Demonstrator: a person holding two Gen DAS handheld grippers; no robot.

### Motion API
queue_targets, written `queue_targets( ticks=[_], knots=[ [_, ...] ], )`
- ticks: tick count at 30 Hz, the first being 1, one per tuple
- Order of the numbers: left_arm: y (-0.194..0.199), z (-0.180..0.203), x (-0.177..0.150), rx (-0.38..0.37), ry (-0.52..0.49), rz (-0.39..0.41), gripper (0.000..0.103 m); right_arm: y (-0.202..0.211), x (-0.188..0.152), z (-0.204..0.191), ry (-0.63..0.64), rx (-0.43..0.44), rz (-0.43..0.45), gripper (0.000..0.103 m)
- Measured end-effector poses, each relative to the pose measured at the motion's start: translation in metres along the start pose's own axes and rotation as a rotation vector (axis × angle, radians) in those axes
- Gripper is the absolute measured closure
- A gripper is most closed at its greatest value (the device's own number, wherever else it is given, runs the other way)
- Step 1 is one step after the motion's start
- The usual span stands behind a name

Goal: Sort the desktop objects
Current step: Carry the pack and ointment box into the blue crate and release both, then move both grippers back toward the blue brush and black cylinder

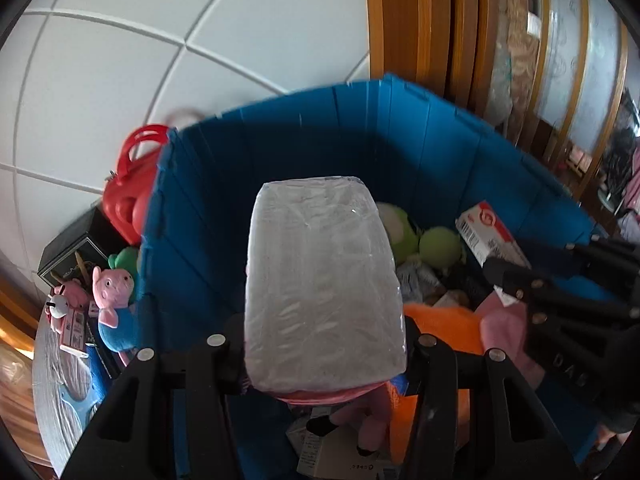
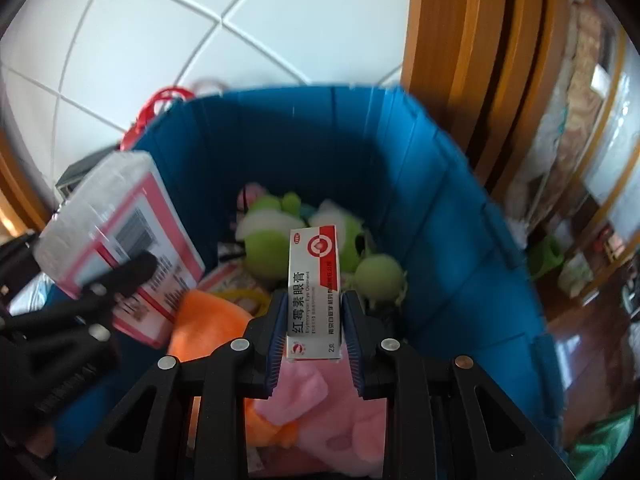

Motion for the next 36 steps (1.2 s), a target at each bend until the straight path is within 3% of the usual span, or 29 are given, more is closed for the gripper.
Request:
queue_targets(
  ticks=[6,17,21,24,26,31,36],
  knots=[
    [-0.010,0.005,0.001,0.054,-0.023,-0.008,0.052,-0.017,-0.005,0.012,-0.023,0.029,-0.052,0.076],
    [-0.020,-0.002,-0.003,0.061,-0.008,-0.045,0.050,-0.023,-0.003,0.010,0.004,-0.010,-0.078,0.073],
    [-0.016,-0.002,-0.002,0.087,-0.011,-0.013,0.044,-0.022,-0.005,0.013,-0.011,-0.021,-0.067,0.049],
    [0.003,-0.003,0.003,0.112,-0.010,0.095,0.031,-0.019,-0.003,0.014,-0.012,-0.033,-0.048,0.032],
    [0.008,-0.005,0.004,0.094,0.002,0.121,0.023,-0.015,-0.002,0.014,-0.011,-0.052,-0.025,0.022],
    [0.005,-0.015,0.006,0.055,0.062,0.102,0.023,-0.012,-0.002,0.013,-0.004,-0.078,-0.004,0.014],
    [0.007,-0.024,0.005,-0.019,0.145,0.084,0.023,-0.008,0.000,0.022,-0.046,-0.059,0.020,0.000]
  ],
)
Point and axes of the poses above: each gripper's, at about its wrist camera, not at the fingertips, and y roughly against the way its jaws point, z to its right, x to its top, the point moved 3 cm from there along -y, roughly the way its jaws point
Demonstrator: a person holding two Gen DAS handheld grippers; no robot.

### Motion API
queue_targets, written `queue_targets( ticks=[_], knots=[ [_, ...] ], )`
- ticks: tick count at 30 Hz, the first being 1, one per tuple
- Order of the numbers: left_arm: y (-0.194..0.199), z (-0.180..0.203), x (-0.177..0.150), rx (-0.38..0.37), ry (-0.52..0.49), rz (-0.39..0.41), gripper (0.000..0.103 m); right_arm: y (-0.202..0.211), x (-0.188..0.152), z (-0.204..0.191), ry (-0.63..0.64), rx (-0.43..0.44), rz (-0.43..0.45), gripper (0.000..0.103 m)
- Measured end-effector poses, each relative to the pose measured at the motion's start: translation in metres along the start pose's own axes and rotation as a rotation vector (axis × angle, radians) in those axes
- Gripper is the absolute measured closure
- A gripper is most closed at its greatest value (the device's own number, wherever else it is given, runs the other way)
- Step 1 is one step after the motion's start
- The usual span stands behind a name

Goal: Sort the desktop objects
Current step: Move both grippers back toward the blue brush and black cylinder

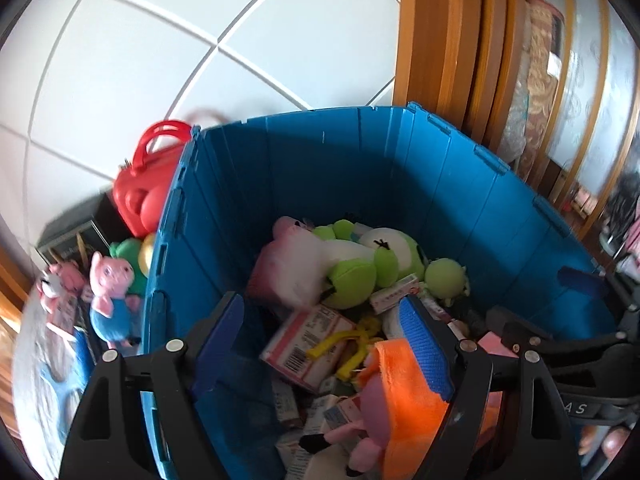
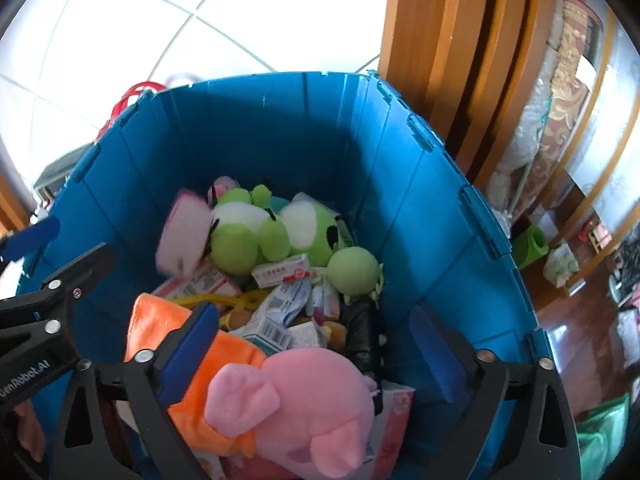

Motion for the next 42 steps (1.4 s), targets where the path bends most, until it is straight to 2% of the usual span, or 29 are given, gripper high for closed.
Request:
queue_targets(
  ticks=[3,7,11,15,19,24,29,33,35,39,42],
  knots=[
    [0.013,-0.004,0.000,-0.003,0.010,0.000,0.023,0.002,0.000,0.003,-0.014,0.026,0.007,0.000],
    [0.063,-0.023,0.000,-0.024,0.053,0.134,0.023,0.015,-0.002,0.002,-0.019,0.017,0.058,0.000],
    [0.116,-0.058,-0.008,-0.015,0.100,0.298,0.023,0.045,-0.007,-0.015,-0.034,0.099,0.121,0.000],
    [0.137,-0.106,-0.022,0.005,0.153,0.328,0.023,0.090,-0.009,-0.052,-0.030,0.150,0.243,0.000],
    [0.134,-0.157,-0.043,0.034,0.168,0.290,0.023,0.120,-0.013,-0.102,-0.007,0.209,0.309,0.000],
    [0.131,-0.232,-0.085,0.065,0.211,0.230,0.023,0.142,-0.022,-0.179,0.029,0.269,0.366,0.000],
    [0.116,-0.316,-0.135,0.136,0.242,0.150,0.023,0.145,-0.035,-0.255,0.035,0.364,0.386,0.000],
    [0.100,-0.374,-0.169,0.240,0.269,0.137,0.023,0.125,-0.042,-0.316,0.068,0.416,0.354,0.000],
    [0.088,-0.401,-0.187,0.273,0.291,0.111,0.023,0.109,-0.047,-0.341,0.087,0.402,0.337,0.000],
    [0.054,-0.448,-0.224,0.270,0.360,0.062,0.023,0.057,-0.055,-0.374,0.105,0.342,0.272,0.000],
    [0.023,-0.468,-0.244,0.275,0.394,-0.015,0.023,0.015,-0.062,-0.389,0.107,0.313,0.189,0.000]
  ],
)
Point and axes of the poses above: each gripper's, at about its wrist camera, not at the fingertips, and y roughly against the way its jaws point, z to its right, x to its top, the point moved 3 cm from there along -y, roughly the way its jaws point
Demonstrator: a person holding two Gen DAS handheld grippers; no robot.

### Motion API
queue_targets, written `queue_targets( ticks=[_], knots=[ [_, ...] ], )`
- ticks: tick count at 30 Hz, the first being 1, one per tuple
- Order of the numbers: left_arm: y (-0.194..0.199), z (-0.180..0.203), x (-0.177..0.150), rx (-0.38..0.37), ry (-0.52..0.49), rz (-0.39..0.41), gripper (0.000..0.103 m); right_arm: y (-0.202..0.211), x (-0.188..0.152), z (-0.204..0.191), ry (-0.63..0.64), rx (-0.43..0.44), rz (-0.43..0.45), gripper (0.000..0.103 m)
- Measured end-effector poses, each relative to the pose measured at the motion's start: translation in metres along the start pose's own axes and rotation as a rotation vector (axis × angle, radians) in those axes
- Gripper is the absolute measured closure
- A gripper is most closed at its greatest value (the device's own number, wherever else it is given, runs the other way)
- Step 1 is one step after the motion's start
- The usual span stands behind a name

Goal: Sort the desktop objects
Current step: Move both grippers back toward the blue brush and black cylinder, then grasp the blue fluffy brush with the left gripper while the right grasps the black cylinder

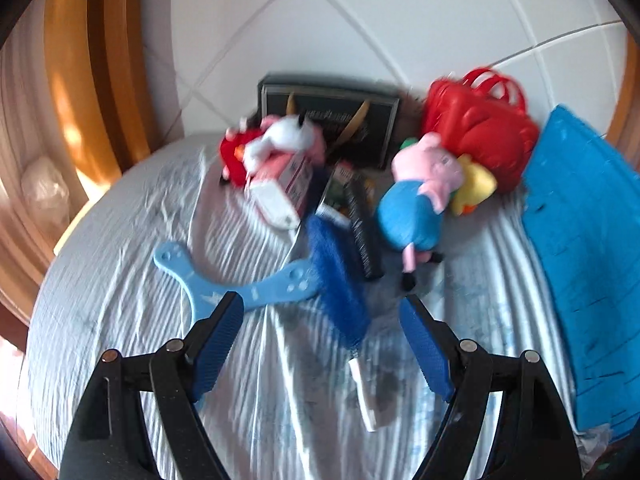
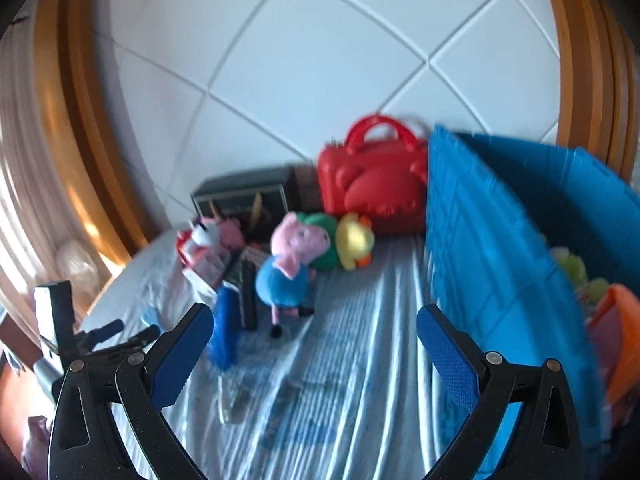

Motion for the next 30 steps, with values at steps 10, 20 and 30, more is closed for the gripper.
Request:
queue_targets(
  ticks=[10,20,30],
  knots=[
    [-0.126,0.015,-0.028,-0.011,0.021,-0.160,0.023,-0.112,-0.039,0.007,0.010,0.005,-0.185,0.000],
    [-0.182,0.024,-0.026,-0.051,0.011,-0.223,0.084,-0.183,-0.051,0.000,-0.024,0.028,-0.255,0.000],
    [-0.164,-0.026,-0.019,-0.002,0.050,-0.158,0.087,-0.262,-0.049,-0.092,0.051,0.209,-0.370,0.013]
  ],
)
Point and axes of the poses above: each gripper's, at about its wrist camera, not at the fingertips, and y roughly against the way its jaws point, z to its right, x to its top, the point moved 3 cm from there along -y, roughly the way its jaws point
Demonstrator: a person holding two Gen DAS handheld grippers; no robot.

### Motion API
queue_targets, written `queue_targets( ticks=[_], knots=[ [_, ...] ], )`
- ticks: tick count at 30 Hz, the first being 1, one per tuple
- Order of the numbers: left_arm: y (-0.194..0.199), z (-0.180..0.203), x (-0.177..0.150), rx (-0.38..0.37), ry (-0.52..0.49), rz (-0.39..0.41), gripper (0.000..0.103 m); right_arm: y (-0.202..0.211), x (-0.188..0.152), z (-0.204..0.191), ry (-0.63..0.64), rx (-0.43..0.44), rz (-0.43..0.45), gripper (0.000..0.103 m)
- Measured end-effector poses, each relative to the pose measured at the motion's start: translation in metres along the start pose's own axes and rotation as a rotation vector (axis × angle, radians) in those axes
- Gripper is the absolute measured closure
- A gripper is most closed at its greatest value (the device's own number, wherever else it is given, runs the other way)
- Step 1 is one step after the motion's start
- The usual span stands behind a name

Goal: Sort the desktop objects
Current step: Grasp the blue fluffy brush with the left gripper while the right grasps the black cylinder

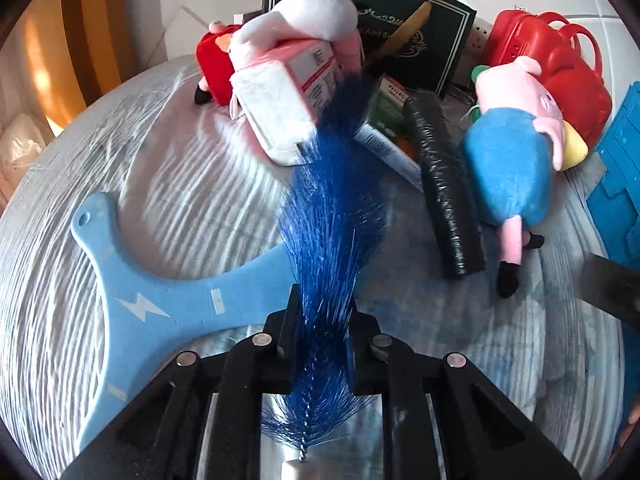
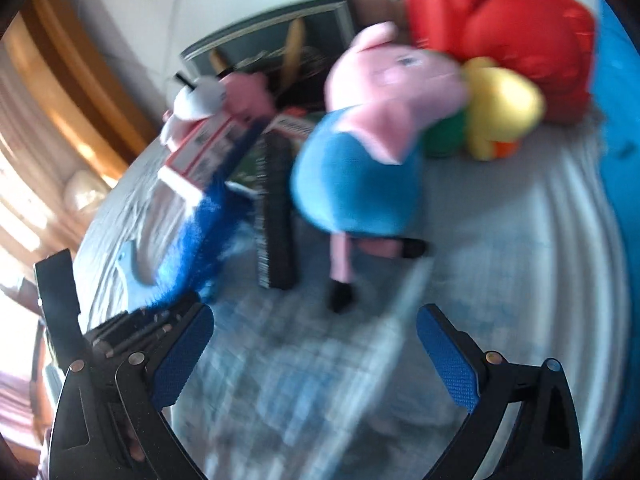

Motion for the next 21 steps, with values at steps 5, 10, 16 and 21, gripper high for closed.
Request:
queue_targets(
  ticks=[5,10,16,21],
  knots=[
    [-0.009,0.000,-0.001,-0.035,0.006,-0.003,0.087,-0.043,0.020,-0.025,0.062,-0.005,-0.060,0.029],
    [-0.011,0.002,0.000,-0.037,0.005,-0.012,0.087,-0.079,0.030,-0.027,0.071,-0.054,-0.116,0.072],
    [0.001,0.004,-0.012,-0.064,0.017,-0.052,0.087,-0.061,0.003,-0.023,0.092,-0.059,-0.166,0.073],
    [0.017,0.007,-0.043,-0.048,-0.022,-0.099,0.087,-0.036,-0.048,-0.009,0.077,-0.077,-0.237,0.073]
  ],
)
Point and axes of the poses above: each gripper's, at about its wrist camera, not at the fingertips, and y roughly against the way its jaws point, z to its right, x to its top, the point moved 3 cm from there along -y, roughly the way its jaws point
